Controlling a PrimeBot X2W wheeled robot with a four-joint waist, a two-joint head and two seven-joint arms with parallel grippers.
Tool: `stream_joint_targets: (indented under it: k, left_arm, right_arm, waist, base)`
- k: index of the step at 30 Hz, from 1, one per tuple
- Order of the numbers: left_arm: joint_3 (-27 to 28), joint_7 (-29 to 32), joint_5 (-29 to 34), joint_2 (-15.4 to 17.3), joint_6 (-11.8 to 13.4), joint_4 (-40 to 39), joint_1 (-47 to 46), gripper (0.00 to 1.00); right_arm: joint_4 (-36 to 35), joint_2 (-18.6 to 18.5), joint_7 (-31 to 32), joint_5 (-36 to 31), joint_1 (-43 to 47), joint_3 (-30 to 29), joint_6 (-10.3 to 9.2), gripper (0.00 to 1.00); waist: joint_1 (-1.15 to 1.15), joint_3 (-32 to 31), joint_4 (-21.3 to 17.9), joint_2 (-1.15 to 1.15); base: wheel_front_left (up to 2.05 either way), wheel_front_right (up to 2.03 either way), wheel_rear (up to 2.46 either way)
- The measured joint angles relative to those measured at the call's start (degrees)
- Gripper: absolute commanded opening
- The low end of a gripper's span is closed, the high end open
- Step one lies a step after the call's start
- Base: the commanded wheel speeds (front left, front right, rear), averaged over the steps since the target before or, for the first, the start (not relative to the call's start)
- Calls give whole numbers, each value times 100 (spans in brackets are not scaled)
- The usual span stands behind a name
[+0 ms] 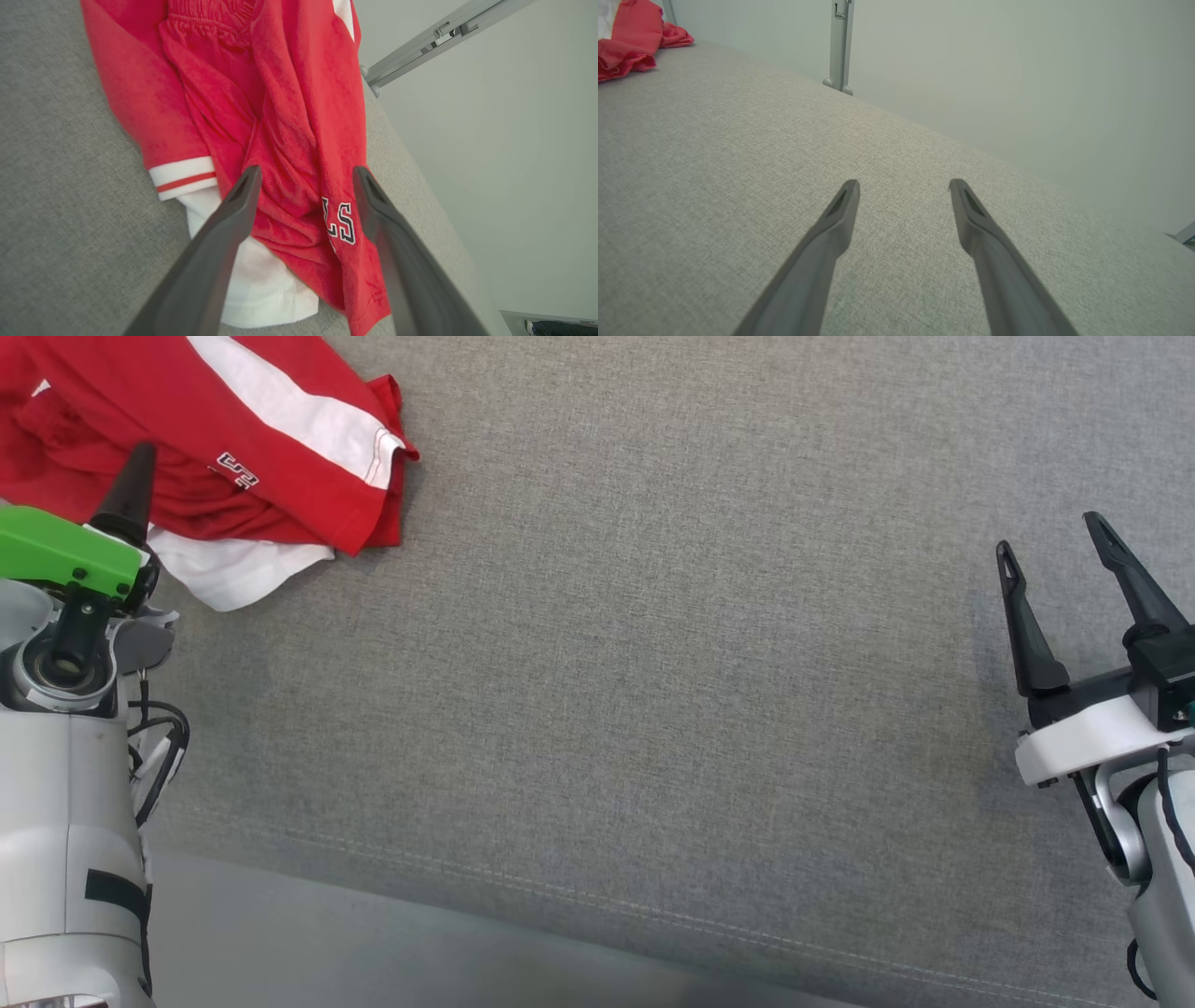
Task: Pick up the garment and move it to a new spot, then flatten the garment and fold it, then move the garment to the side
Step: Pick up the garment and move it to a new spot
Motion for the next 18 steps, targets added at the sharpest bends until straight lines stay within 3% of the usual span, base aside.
stream_joint_targets:
  k: [18]
  left_arm:
    - [-52, 68, 5, -4, -77, 610, -608, 100]
  right_arm:
    - [-341, -100, 192, 0, 176, -88, -15, 100]
  waist:
    - [0, 306, -150, 0]
  base:
    - [0, 0, 0]
